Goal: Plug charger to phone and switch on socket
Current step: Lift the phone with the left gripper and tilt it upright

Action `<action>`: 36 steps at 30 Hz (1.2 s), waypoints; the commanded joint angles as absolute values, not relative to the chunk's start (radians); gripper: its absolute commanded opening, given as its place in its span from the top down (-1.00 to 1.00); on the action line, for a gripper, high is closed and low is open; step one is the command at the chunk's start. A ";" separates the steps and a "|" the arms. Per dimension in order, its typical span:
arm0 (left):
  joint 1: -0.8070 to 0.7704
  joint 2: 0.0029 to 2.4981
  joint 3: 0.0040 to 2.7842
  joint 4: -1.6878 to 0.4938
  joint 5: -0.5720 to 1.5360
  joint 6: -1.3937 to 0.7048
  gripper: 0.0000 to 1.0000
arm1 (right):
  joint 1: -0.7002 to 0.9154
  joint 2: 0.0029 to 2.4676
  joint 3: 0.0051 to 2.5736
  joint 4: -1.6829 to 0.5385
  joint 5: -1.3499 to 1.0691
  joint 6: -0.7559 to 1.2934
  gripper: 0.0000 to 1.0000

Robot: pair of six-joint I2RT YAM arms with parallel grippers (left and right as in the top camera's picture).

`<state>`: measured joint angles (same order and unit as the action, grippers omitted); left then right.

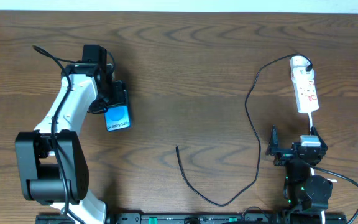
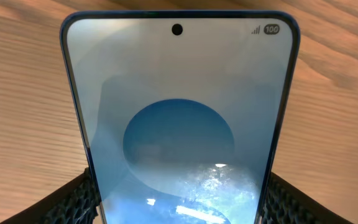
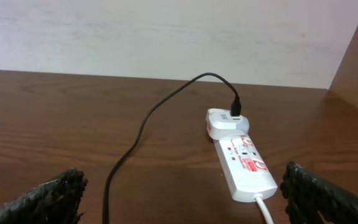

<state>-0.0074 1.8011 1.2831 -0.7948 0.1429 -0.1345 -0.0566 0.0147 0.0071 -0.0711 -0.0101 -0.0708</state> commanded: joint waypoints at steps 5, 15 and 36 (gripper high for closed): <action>-0.008 1.776 1.281 -0.755 0.603 -0.243 0.86 | -0.051 0.012 0.006 -0.076 -0.006 -0.084 -0.98; -0.008 1.776 1.281 -0.590 1.012 -0.562 0.86 | -0.051 0.012 0.006 -0.076 -0.006 -0.084 -0.99; -0.008 1.776 1.281 -0.074 1.456 -1.327 0.85 | -0.051 0.012 0.006 -0.076 -0.006 -0.084 -0.99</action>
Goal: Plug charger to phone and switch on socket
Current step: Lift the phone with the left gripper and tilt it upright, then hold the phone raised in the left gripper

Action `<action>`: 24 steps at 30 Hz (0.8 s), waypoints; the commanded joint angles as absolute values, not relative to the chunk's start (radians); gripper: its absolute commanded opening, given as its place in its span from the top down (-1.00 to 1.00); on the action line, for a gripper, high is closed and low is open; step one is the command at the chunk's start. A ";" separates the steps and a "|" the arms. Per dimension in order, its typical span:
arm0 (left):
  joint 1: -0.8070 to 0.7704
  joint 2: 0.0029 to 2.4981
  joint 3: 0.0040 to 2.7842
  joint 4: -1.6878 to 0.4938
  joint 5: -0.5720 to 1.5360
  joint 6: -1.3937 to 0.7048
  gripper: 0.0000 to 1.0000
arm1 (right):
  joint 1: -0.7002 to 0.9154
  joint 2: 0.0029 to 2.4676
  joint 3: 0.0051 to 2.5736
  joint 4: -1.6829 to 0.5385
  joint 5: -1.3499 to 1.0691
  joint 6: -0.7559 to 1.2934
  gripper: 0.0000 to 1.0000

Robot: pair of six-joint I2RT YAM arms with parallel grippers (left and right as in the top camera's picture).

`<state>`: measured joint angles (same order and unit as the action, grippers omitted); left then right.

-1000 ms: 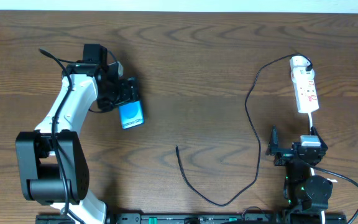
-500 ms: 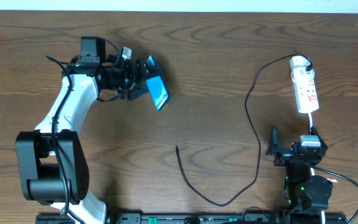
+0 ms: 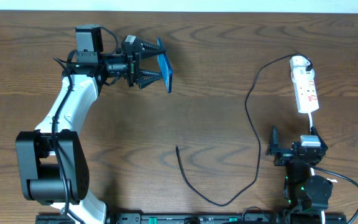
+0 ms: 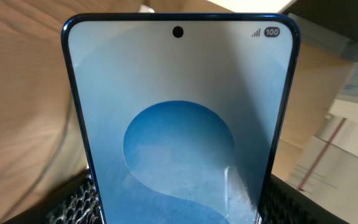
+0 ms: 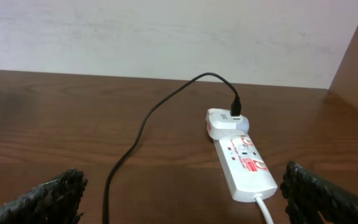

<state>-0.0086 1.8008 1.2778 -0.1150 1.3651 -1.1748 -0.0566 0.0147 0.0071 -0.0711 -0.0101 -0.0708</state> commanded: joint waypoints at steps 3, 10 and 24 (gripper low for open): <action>-0.008 1.776 1.281 -0.058 1.456 -1.406 0.85 | -0.051 0.012 0.006 -0.076 -0.006 -0.084 -0.99; -0.008 1.776 1.281 -0.058 1.456 -1.467 0.85 | -0.051 0.012 0.006 -0.076 -0.006 -0.084 -0.99; -0.005 1.776 1.281 -0.058 1.464 -1.532 0.85 | -0.051 0.012 0.006 -0.076 -0.006 -0.084 -0.99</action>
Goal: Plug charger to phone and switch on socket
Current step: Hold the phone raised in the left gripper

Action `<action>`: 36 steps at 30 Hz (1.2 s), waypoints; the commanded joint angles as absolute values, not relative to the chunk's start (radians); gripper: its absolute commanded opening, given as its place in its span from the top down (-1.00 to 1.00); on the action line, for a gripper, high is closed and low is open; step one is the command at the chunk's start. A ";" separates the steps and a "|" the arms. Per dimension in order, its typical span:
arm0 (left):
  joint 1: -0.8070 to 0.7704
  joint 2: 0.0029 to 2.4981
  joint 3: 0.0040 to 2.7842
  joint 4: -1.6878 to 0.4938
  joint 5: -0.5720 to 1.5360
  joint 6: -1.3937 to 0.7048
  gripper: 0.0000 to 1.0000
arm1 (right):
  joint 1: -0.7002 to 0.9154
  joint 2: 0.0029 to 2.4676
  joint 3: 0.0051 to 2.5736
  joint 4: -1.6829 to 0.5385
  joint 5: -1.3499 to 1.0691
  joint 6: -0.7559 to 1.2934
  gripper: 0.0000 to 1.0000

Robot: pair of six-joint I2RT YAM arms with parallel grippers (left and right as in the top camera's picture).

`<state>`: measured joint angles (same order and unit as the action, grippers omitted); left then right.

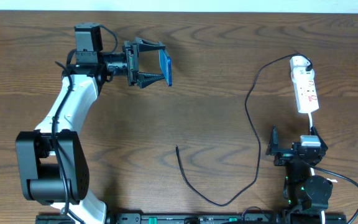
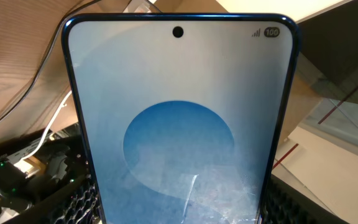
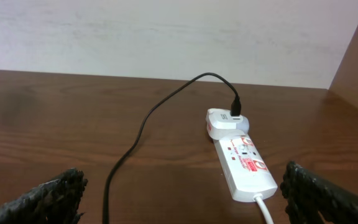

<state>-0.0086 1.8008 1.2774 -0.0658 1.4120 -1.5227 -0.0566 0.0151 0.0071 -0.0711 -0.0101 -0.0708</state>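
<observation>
My left gripper (image 1: 160, 65) is shut on a blue phone (image 1: 165, 66), held on edge above the table at the back left; its lit screen (image 2: 179, 124) fills the left wrist view. A black charger cable (image 1: 253, 118) runs from a white adapter (image 1: 299, 61) in the white power strip (image 1: 306, 92) at the right, down and round to a free plug end (image 1: 178, 148) on the table. My right gripper (image 3: 182, 199) rests open at the front right, facing the power strip (image 3: 244, 165) with nothing between its fingers.
The wooden table (image 1: 216, 68) spans the view. The power strip's white cord (image 3: 267, 210) runs back toward the right arm's base. A pale wall (image 3: 166, 31) stands behind the table's far edge.
The left gripper has turned the phone a little and drawn it slightly back; the wrist view now looks across at the right arm's base. The right arm has not moved.
At first the left gripper was shut on the phone low at the table's left, screen up. Then the phone was held raised and turned on edge at the back left. Now it is held there, rotated slightly further. The right gripper stayed open throughout.
</observation>
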 commanded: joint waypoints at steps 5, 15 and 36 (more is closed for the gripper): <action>-0.005 1.776 1.281 -0.058 1.485 -1.532 0.86 | -0.051 0.012 0.006 -0.076 -0.006 -0.084 -0.99; -0.005 1.776 1.281 -0.058 1.481 -1.532 0.85 | -0.051 0.012 0.006 -0.076 -0.006 -0.084 -0.99; -0.005 1.776 1.281 -0.058 1.454 -1.532 0.85 | -0.051 0.012 0.006 -0.076 -0.006 -0.084 -0.99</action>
